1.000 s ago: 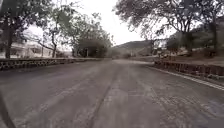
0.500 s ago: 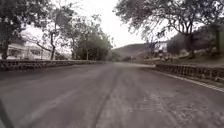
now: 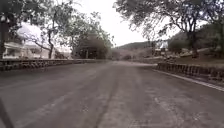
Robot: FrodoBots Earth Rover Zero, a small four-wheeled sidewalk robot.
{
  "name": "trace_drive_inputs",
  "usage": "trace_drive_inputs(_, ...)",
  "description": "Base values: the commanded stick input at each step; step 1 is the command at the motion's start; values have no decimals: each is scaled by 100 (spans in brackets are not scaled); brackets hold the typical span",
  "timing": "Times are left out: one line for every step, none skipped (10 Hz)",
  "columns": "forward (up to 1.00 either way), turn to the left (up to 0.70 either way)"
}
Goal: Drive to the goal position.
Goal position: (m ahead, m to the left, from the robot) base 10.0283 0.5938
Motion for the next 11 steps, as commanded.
trace_drive_inputs(70, 0)
trace_drive_inputs(70, 0)
trace_drive_inputs(70, 0)
trace_drive_inputs(70, 0)
trace_drive_inputs(70, 0)
trace_drive_inputs(70, 0)
trace_drive_inputs(70, 0)
trace_drive_inputs(70, 0)
trace_drive_inputs(70, 0)
trace_drive_inputs(70, 0)
trace_drive_inputs(70, 0)
